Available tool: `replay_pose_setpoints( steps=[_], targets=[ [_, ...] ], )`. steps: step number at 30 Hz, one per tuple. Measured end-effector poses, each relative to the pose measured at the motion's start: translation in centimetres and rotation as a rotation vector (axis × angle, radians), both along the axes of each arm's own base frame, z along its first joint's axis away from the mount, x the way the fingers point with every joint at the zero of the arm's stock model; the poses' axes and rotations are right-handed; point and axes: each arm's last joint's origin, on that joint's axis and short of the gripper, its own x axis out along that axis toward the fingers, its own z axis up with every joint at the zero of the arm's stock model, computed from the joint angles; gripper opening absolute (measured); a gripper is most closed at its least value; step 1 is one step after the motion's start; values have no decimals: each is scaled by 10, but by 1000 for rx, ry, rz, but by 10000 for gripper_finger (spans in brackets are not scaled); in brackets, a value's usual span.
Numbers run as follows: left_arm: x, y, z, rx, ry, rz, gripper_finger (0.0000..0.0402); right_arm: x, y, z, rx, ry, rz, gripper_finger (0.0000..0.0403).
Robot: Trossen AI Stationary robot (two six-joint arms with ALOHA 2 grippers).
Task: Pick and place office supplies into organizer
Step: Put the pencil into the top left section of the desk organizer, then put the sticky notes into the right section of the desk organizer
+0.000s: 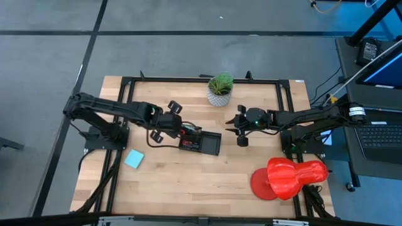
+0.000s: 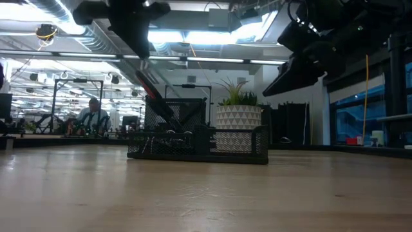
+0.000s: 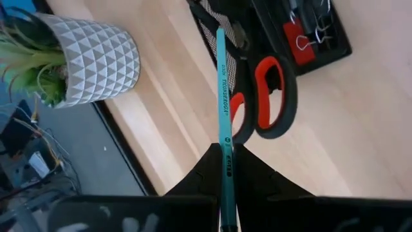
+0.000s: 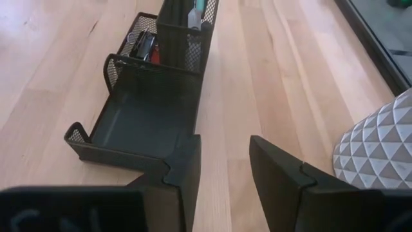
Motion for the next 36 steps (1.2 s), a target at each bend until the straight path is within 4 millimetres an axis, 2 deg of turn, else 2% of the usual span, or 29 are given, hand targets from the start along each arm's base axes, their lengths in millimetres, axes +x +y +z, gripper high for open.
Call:
replay_pose_setpoints(
  steps=[8,14,24,36],
  targets=[
    [17,-2,-23,28,103,-44,13,0,0,1,-2,-9,1,136],
    [28,-3,-32,35,110,-69,14,0,0,1,-1,-9,0,136],
    [34,-4,-31,-19,40,-68,37,0,0,1,-3,-7,2,136],
    [32,-2,-28,-19,-12,59,86,0,0,0,0,-2,0,136]
  ],
)
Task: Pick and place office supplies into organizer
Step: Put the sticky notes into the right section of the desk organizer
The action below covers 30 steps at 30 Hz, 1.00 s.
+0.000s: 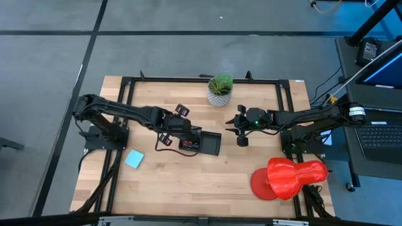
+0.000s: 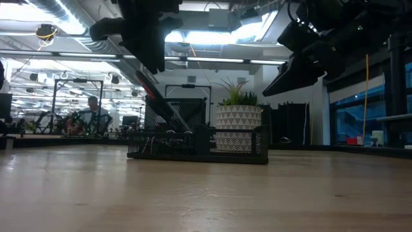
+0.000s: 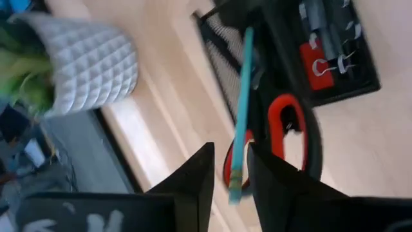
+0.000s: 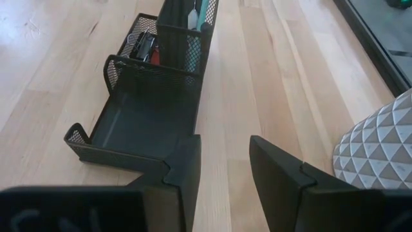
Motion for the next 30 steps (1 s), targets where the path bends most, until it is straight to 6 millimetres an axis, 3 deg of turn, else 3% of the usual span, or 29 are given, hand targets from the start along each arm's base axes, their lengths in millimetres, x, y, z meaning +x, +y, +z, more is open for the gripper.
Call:
replay_pose_setpoints(
  steps=[7,11,14,17,22,30],
  targets=[
    [-31,4,32,-73,-158,219,95,0,0,0,1,2,0,136],
    [-59,6,53,-223,-296,440,95,0,0,0,0,2,1,136],
    [-79,6,57,-354,-336,609,96,0,0,0,-3,-1,2,136],
    [-95,3,52,-427,-273,701,95,0,0,0,-3,0,2,136],
    [-117,-8,34,-398,-111,805,95,0,0,-1,-2,6,2,136],
    [-130,-33,-20,-410,80,785,89,-1,0,-2,0,20,2,136]
  ],
)
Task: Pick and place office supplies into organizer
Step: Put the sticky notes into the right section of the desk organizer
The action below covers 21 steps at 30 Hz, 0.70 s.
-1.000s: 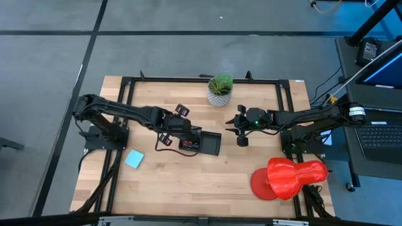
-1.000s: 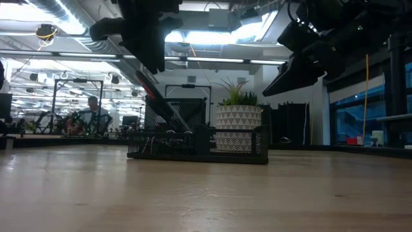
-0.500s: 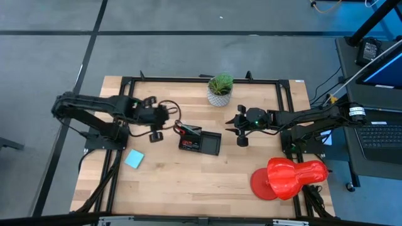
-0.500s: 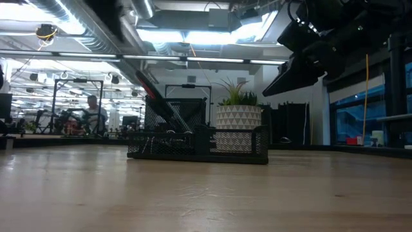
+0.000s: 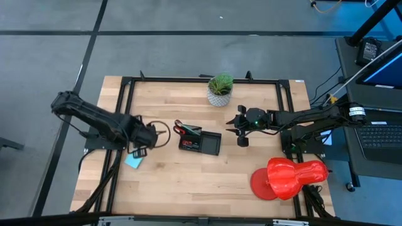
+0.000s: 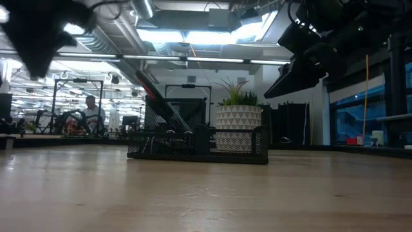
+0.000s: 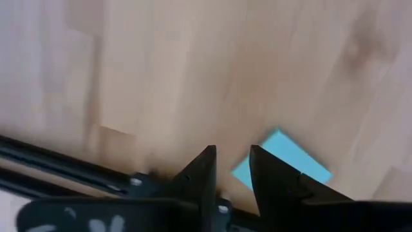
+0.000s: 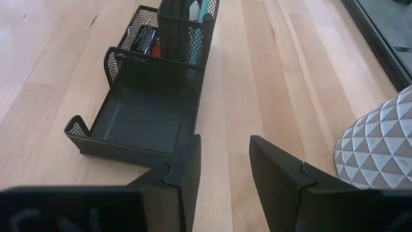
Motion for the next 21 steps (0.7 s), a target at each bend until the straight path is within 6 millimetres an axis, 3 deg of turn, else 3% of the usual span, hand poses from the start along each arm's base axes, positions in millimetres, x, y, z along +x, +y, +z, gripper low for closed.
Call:
replay_pose_setpoints(
  steps=[6,11,21],
  targets=[
    [-16,-18,-38,-67,86,35,44,0,0,1,-5,-8,3,136],
    [-21,-33,-55,-118,52,15,5,3,0,5,-10,-57,3,136],
    [-34,-47,-85,-133,136,-22,3,4,0,6,-6,-78,0,136]
  ],
)
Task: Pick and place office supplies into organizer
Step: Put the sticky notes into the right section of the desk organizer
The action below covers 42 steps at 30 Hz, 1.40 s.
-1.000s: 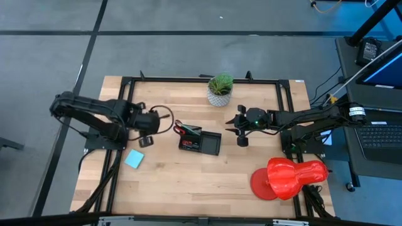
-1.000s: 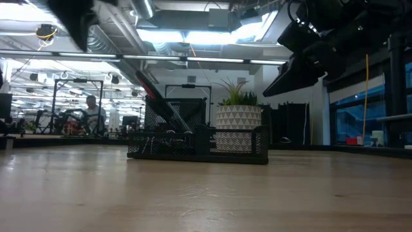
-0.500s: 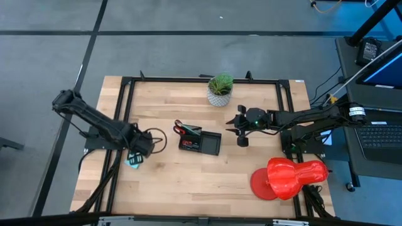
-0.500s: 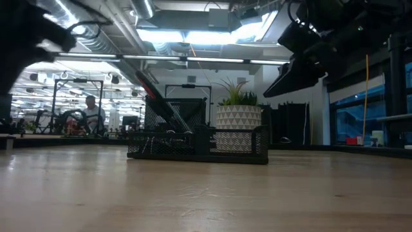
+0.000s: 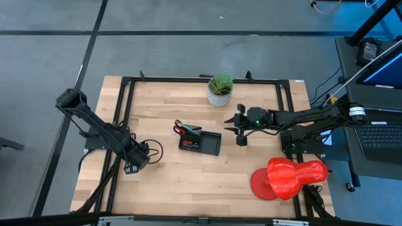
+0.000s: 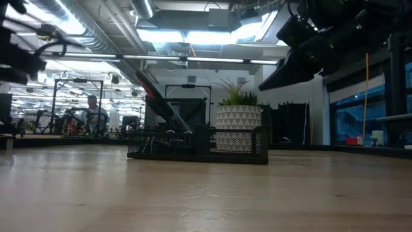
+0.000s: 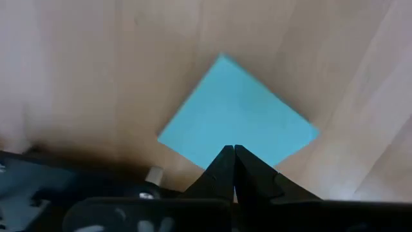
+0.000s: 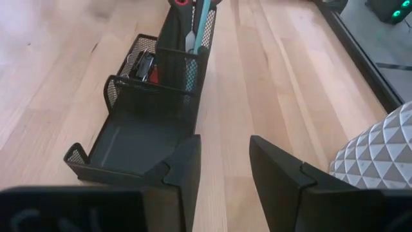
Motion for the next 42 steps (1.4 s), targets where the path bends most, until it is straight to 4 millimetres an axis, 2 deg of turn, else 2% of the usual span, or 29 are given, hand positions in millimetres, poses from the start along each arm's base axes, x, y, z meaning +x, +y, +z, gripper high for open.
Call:
replay_pose_setpoints(
  steps=[4,12,17,22,26,32,38,42],
  targets=[
    [1,-5,-12,-12,62,-15,3,0,0,1,0,-11,-1,136],
    [14,-17,-35,-20,59,-73,3,1,4,1,26,-18,5,136],
    [22,-23,-44,-43,53,-73,3,1,17,1,50,-19,44,136],
    [27,-27,-45,-79,10,-70,3,1,36,1,50,-18,127,136],
    [38,-34,-42,-90,-103,-62,3,0,53,2,62,-25,220,136],
    [65,-48,-40,-117,-433,-51,3,-2,75,3,66,-48,326,136],
    [85,-62,-60,-159,-525,-47,3,7,97,-5,29,-102,426,136],
    [99,-72,-72,-199,-637,-77,3,17,109,-21,31,-109,455,136]
  ],
)
